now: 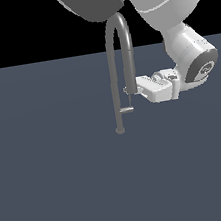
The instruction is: Turn on the faucet by rotating a designated handle.
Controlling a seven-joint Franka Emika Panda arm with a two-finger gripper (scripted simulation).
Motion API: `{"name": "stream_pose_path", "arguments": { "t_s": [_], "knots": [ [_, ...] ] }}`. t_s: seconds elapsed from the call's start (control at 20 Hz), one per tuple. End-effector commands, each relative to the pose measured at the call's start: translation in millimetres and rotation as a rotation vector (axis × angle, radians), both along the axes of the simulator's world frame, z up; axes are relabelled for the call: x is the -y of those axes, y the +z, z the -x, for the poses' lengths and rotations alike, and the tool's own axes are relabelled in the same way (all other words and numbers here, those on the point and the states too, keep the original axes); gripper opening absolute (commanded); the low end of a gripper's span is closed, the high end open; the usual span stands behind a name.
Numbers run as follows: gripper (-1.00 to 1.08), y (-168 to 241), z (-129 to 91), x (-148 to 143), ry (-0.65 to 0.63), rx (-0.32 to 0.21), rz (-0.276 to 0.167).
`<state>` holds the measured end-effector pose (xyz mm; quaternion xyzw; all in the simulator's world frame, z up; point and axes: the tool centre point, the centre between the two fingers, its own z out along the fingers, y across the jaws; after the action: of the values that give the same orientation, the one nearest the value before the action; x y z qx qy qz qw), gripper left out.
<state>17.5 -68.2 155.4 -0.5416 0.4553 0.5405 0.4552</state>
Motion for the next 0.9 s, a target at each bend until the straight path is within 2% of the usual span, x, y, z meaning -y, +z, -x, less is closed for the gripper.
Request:
{"name": "stream_pose_path", "arguments": {
  "t_s": [0.0,0.1,0.7,0.8,0.85],
  "knots": [
    [-1.00,3,7,1,0.001,-0.001,-0.001],
    [-1.00,0,3,1,-0.003,-0.002,0.000],
    [-1.00,-1,39,7,0.000,-0.001,-0.001],
    [-1.00,0,33,6,-0.007,0.003,0.000],
    [-1.00,-2,36,6,-0.006,0.003,0.000]
  ]
}}
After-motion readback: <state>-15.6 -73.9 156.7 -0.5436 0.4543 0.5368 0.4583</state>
